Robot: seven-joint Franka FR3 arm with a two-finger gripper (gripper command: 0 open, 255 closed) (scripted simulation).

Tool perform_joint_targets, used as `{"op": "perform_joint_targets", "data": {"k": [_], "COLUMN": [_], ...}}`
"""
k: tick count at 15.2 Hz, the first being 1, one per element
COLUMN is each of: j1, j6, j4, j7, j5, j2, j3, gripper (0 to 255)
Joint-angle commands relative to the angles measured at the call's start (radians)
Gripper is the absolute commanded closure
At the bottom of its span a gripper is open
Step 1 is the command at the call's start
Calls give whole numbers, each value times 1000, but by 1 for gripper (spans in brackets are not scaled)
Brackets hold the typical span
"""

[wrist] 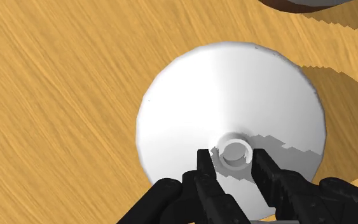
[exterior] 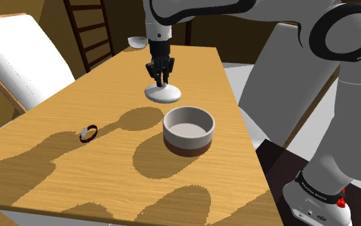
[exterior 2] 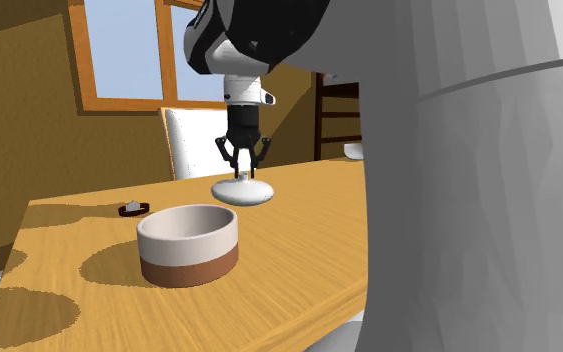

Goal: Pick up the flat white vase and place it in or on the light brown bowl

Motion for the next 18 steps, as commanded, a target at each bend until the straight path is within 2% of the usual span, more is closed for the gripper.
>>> {"op": "perform_joint_targets", "data": {"k": [1, 11, 18], "j1": [1, 16, 41], "j6": [-30, -196, -351], "j4": [36, 256, 503], "j7": [-2, 1, 2], "j5": [-1, -11, -28], "j2": [6, 61, 152], "j3": [0, 1, -1], "gripper": [255, 255, 255]}}
